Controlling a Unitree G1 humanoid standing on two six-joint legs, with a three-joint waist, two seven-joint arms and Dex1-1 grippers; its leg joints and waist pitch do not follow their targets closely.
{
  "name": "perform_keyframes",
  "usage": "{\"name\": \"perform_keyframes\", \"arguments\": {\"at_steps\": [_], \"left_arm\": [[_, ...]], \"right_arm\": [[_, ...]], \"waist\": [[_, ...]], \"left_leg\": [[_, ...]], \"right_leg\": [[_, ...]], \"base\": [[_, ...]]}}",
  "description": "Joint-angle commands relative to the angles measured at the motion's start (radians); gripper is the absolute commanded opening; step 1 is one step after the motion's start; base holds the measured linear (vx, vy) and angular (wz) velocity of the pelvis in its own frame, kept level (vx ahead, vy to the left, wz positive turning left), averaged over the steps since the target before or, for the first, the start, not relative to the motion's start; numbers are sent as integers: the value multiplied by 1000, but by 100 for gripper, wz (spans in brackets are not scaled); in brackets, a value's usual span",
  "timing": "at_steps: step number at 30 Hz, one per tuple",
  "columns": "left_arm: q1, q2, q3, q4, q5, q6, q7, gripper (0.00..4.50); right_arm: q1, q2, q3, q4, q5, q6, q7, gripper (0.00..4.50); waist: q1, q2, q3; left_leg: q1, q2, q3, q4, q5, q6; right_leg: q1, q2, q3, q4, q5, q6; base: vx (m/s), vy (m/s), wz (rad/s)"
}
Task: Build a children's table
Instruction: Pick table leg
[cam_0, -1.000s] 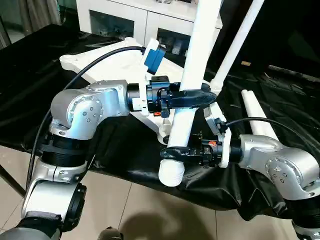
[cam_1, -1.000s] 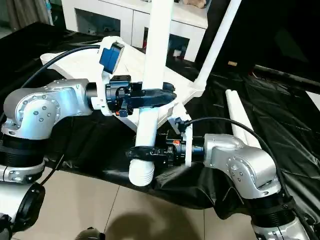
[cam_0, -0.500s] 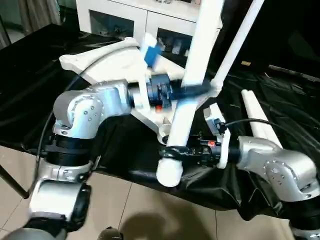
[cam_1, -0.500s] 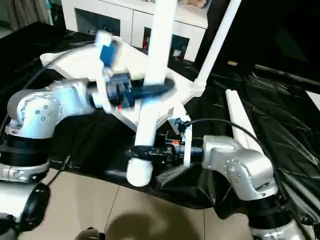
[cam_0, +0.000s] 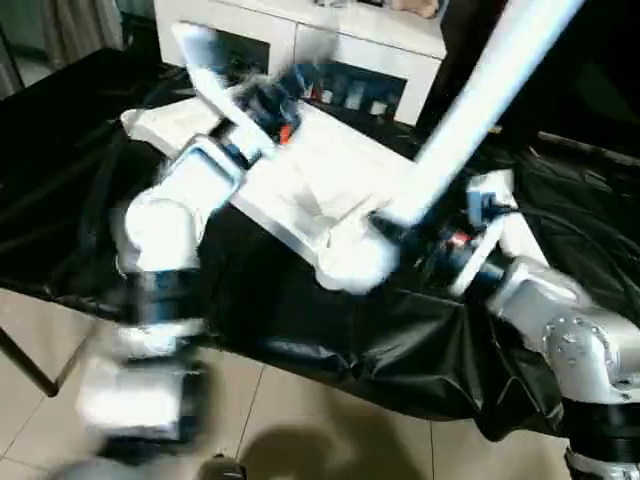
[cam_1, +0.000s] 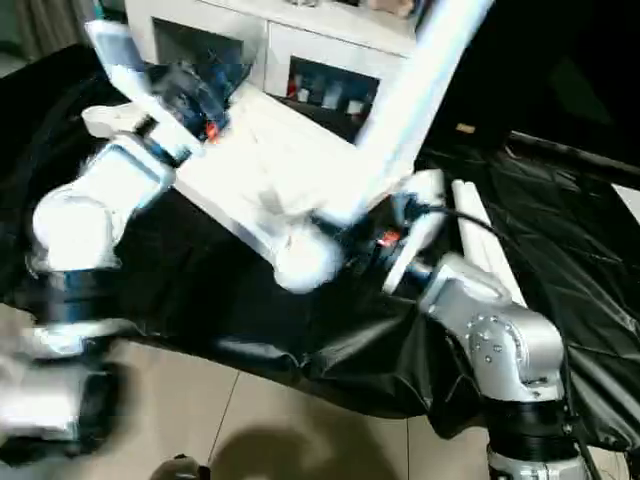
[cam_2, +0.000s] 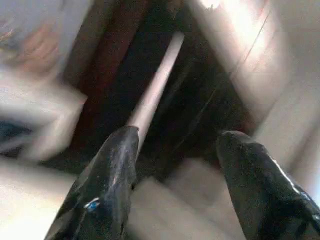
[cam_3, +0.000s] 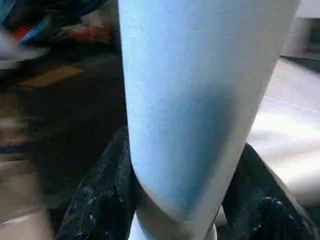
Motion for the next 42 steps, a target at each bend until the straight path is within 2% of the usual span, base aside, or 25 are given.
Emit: {"name": "perform_keyframes", "arguments": {"at_steps": [1,2,3,4,6,10,11,13,14,16,17,20,21,22,24,25,28,33,35,36,37,38,39,40,42], "left_arm": [[-19,7,-139,47,136,-37,-16,288],[-31,30,-199,73,189,-54,-22,288],[-56,68,-329,119,280,-90,-92,288],[-56,68,-329,119,280,-90,-92,316],[-77,102,-456,148,346,-105,-219,323],[-105,122,-578,216,468,-168,-312,343],[-118,112,-595,250,488,-184,-342,359],[-126,103,-603,276,506,-194,-346,372],[-137,94,-615,311,526,-206,-348,381],[-165,81,-644,387,562,-239,-347,399],[-175,75,-652,424,573,-253,-344,402],[-181,68,-654,455,579,-267,-341,425],[-180,58,-653,500,601,-292,-347,435],[-177,57,-654,511,610,-299,-351,441],[-162,61,-658,518,622,-305,-367,447],[-161,61,-658,518,622,-305,-367,447],[-152,53,-671,584,659,-351,-335,450],[-159,52,-670,673,711,-399,-276,450],[-162,54,-668,684,719,-408,-272,450],[-168,63,-667,697,731,-425,-281,450],[-173,66,-645,699,713,-423,-306,450],[-175,68,-637,698,706,-422,-315,450],[-178,71,-620,694,690,-418,-334,450],[-180,75,-592,680,660,-405,-365,450],[-179,83,-561,654,622,-382,-404,450]], "right_arm": [[1,-13,-41,19,-42,-38,-52,184],[3,-14,-53,29,-49,-46,-71,184],[14,-19,-69,28,-54,-49,-90,184],[14,-19,-69,28,-54,-49,-90,184],[29,-20,-78,8,-56,-46,-95,184],[48,-26,-78,-25,-63,-44,-95,184],[51,-27,-77,-29,-67,-50,-99,184],[56,-26,-77,-35,-69,-51,-101,184],[64,-28,-75,-44,-71,-49,-101,184],[77,-31,-72,-59,-73,-46,-102,184],[86,-36,-66,-70,-76,-42,-101,184],[96,-40,-61,-81,-79,-37,-100,184],[115,-48,-57,-103,-81,-23,-98,184],[122,-52,-59,-116,-75,-10,-97,184],[140,-63,-59,-149,-66,17,-95,184],[140,-64,-58,-150,-66,17,-95,184],[162,-77,-64,-183,-57,47,-98,184],[187,-86,-62,-223,-45,75,-101,184],[189,-87,-62,-230,-44,82,-102,184],[191,-89,-63,-239,-42,92,-102,184],[190,-93,-66,-243,-39,98,-101,184],[190,-94,-67,-244,-38,99,-101,184],[190,-96,-69,-248,-36,103,-101,184],[192,-97,-71,-251,-34,106,-100,184],[194,-98,-73,-254,-33,108,-100,184]], "waist": [[-9,14,-80],[-10,13,-81],[-10,13,-81],[-9,14,-82],[-8,18,-84],[-7,17,-86],[-10,29,-85],[-10,26,-85],[-9,32,-84],[-8,29,-83],[-8,36,-82],[-11,29,-79],[-17,12,-68],[-12,23,-68],[-18,19,-62],[-18,20,-62],[-27,19,-43],[-51,15,-33],[-61,18,-26],[-71,20,-23],[-75,23,-23],[-85,36,-17],[-89,42,-17],[-104,46,-18],[-117,52,-8]], "left_leg": [[42,41,-32,-77,-273,-108],[36,41,-31,-77,-252,-105],[35,40,-30,-77,-243,-99],[37,40,-29,-76,-235,-94],[31,38,-23,-72,-177,-81],[28,36,-19,-69,-153,-64],[27,35,-19,-69,-157,-63],[30,37,-19,-68,-173,-61],[32,39,-20,-69,-187,-60],[34,38,-20,-70,-209,-58],[36,40,-22,-71,-231,-62],[36,41,-24,-72,-262,-63],[33,40,-20,-74,-261,-55],[42,41,-20,-73,-268,-50],[36,42,-25,-78,-274,-44],[38,43,-25,-78,-278,-44],[41,41,-27,-82,-328,-36],[46,38,-37,-82,-405,-35],[55,36,-43,-79,-455,-36],[58,34,-48,-79,-487,-38],[59,36,-52,-82,-499,-41],[53,42,-64,-93,-535,-51],[58,46,-70,-95,-563,-56],[45,54,-85,-110,-605,-70],[44,60,-91,-125,-695,-84]], "right_leg": [[18,-82,34,-86,-425,6],[22,-82,33,-79,-370,-17],[22,-80,34,-79,-349,-18],[19,-80,35,-79,-334,-21],[29,-81,36,-60,-210,-89],[37,-80,38,-56,-143,-119],[39,-80,38,-55,-133,-138],[38,-81,38,-56,-142,-153],[37,-82,38,-58,-156,-158],[36,-81,37,-64,-183,-154],[35,-85,38,-67,-214,-153],[37,-88,37,-73,-281,-146],[30,-84,38,-82,-300,-137],[26,-85,39,-81,-319,-134],[28,-86,38,-82,-343,-129],[28,-86,38,-84,-350,-128],[17,-87,38,-99,-447,-100],[9,-92,30,-122,-608,-57],[4,-93,18,-138,-685,-40],[6,-94,2,-150,-712,-33],[12,-98,-7,-153,-717,-32],[26,-100,-21,-155,-708,-35],[30,-101,-30,-160,-691,-44],[51,-101,-43,-144,-621,-55],[56,-99,-57,-140,-576,-70]], "base": [[0,0,0],[0,0,0],[0,0,0],[0,0,0],[0,0,0],[0,0,0],[0,0,0],[0,0,0],[0,0,0],[0,0,0],[0,0,0],[0,0,0],[0,0,0],[0,0,0],[0,0,0],[0,0,0],[0,0,0],[0,0,0],[0,0,0],[-50,27,0],[0,0,0],[0,0,0],[-33,56,-15],[-42,66,-14],[-21,33,-7]]}}
